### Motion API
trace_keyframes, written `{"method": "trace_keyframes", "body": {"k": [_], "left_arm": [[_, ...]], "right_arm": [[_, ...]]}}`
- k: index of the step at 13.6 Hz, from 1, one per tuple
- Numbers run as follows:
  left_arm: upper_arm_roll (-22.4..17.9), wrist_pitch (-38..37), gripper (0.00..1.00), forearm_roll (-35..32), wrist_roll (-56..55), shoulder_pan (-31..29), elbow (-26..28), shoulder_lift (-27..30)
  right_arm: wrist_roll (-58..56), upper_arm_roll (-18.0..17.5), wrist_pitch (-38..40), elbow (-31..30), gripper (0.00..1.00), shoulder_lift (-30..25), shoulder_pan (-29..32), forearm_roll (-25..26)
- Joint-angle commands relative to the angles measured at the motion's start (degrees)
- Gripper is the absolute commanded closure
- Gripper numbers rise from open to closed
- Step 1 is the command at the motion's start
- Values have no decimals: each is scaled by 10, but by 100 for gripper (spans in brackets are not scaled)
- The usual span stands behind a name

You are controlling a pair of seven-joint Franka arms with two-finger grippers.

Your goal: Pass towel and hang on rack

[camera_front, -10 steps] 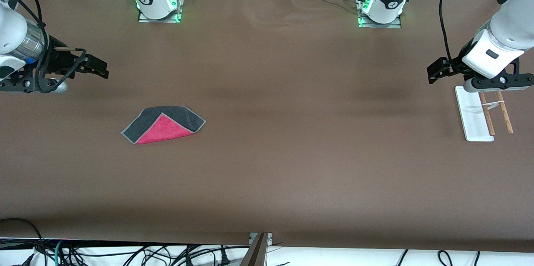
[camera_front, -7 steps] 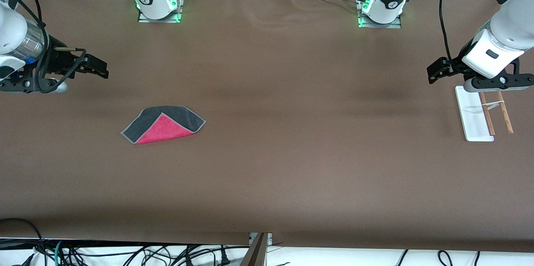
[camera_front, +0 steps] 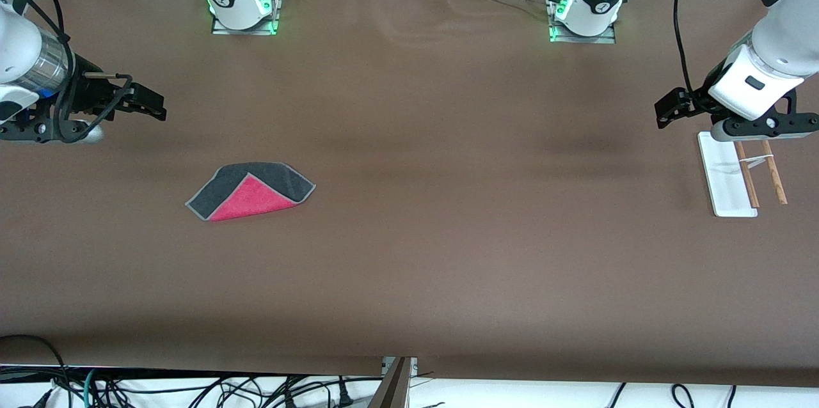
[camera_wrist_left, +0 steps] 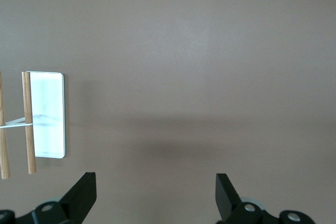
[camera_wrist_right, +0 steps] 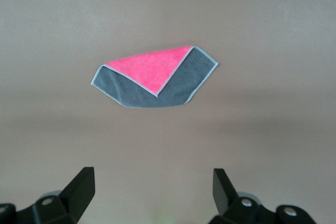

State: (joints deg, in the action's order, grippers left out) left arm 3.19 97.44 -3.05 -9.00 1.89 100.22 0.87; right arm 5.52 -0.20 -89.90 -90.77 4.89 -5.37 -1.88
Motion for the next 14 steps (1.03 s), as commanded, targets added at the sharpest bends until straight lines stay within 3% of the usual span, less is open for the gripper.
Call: {"method": "trace_keyframes", "body": {"k": [1, 14], "left_arm": [[0, -9, 0, 14, 10, 0, -8, -2], [0, -9, 0, 14, 10, 0, -8, -2]], "right_arm": [[-10, -2, -9, -14, 1, -12, 2, 7], [-21, -1, -9, -16, 1, -9, 3, 8]]}}
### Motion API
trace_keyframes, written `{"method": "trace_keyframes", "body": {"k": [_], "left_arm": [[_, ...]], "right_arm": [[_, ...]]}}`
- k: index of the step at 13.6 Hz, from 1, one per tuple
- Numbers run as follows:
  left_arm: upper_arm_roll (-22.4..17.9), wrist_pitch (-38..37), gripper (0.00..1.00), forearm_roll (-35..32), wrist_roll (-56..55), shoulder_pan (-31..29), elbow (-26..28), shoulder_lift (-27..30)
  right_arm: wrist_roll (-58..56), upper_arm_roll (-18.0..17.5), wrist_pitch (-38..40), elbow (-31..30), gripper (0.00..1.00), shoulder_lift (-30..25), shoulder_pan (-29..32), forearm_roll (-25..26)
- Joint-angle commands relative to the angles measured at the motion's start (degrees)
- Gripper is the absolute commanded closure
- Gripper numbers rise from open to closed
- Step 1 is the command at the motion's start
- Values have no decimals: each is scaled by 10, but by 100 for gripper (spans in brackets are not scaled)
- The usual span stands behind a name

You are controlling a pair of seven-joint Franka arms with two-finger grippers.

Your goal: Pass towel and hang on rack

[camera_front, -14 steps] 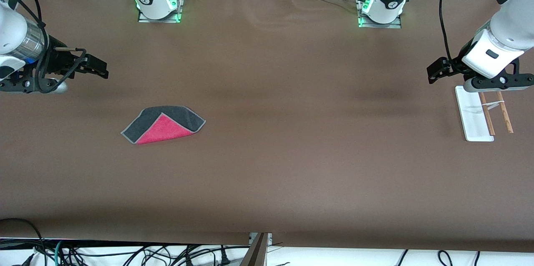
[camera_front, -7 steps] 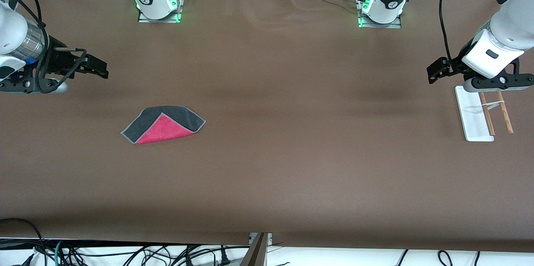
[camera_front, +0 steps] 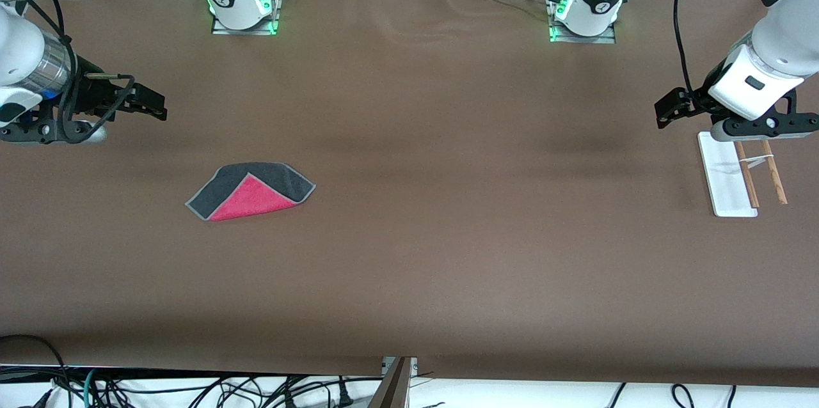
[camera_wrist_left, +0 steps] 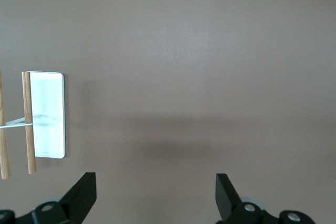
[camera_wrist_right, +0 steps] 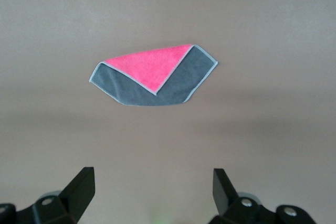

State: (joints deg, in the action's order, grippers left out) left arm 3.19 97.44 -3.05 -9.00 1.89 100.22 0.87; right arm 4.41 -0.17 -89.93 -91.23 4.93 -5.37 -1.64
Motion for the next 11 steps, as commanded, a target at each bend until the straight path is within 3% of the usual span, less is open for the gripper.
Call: {"method": "trace_keyframes", "body": {"k": [1, 8, 11], "left_arm": [[0, -9, 0, 14, 10, 0, -8, -3], [0, -9, 0, 14, 10, 0, -8, -2], [0, -9, 0, 14, 10, 0, -8, -3]], "right_arm": [[-10, -1, -9, -11, 1, -10, 3, 6], [-14, -1, -34, -19, 1, 15, 4, 23], [-49, 16, -150, -85, 1, 56, 4, 30]]}}
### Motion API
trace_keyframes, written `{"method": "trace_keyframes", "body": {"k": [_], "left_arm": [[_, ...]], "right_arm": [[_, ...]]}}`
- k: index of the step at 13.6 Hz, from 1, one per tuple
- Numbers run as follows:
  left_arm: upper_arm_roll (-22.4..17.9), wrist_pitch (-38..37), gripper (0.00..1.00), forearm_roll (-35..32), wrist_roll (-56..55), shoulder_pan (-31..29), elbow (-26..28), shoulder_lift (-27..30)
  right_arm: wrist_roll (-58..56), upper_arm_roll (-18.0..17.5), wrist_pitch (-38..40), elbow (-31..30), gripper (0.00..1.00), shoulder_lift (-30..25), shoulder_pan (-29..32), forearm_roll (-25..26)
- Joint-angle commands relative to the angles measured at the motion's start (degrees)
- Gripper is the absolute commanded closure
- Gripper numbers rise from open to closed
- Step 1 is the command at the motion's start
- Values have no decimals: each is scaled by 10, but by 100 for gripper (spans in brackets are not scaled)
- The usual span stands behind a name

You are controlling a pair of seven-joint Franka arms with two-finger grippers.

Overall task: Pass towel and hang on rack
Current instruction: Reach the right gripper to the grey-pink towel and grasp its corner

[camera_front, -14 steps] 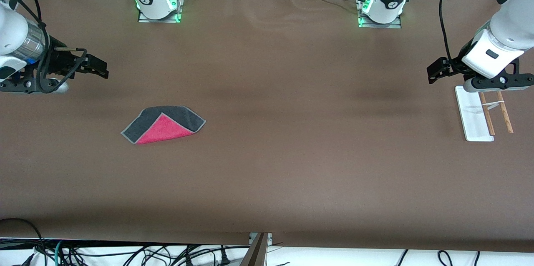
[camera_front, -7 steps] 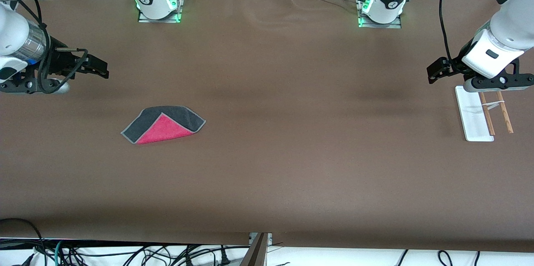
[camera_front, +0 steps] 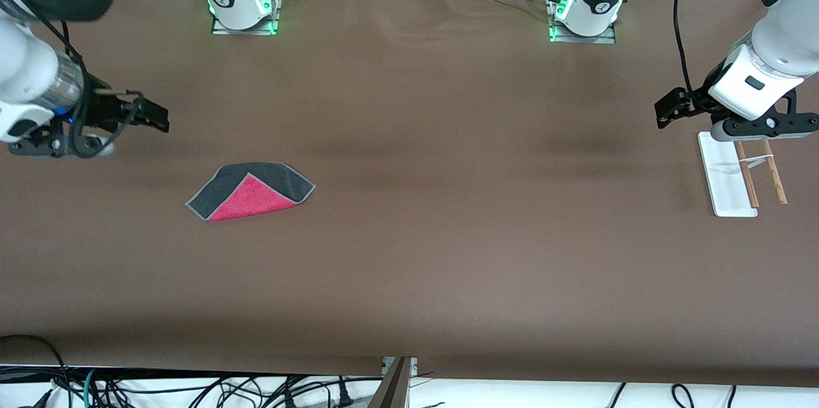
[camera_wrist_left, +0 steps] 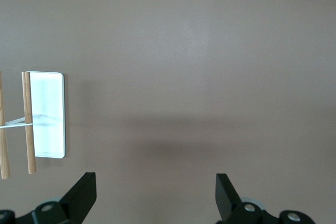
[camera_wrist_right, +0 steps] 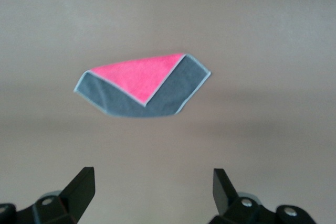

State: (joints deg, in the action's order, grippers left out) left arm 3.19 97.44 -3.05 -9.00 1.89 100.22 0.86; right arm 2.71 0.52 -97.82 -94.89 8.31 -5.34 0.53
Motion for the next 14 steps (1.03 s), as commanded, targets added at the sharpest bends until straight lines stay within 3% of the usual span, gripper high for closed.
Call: {"method": "trace_keyframes", "body": {"k": [1, 3, 6, 11, 14], "left_arm": [[0, -9, 0, 14, 10, 0, -8, -2], [0, -9, 0, 14, 10, 0, -8, -2], [0, -9, 0, 14, 10, 0, -8, -2], [0, -9, 0, 14, 10, 0, -8, -2], [0, -9, 0, 14, 10, 0, -8, -2]], "right_arm": [[-43, 18, -126, -88, 1, 27, 4, 9], [-50, 27, -222, -143, 1, 52, 5, 9], [-86, 34, -309, -151, 1, 132, 26, 4], [-111, 33, -399, -153, 1, 219, 52, 1], [-117, 30, -417, -151, 4, 239, 60, -4]]}}
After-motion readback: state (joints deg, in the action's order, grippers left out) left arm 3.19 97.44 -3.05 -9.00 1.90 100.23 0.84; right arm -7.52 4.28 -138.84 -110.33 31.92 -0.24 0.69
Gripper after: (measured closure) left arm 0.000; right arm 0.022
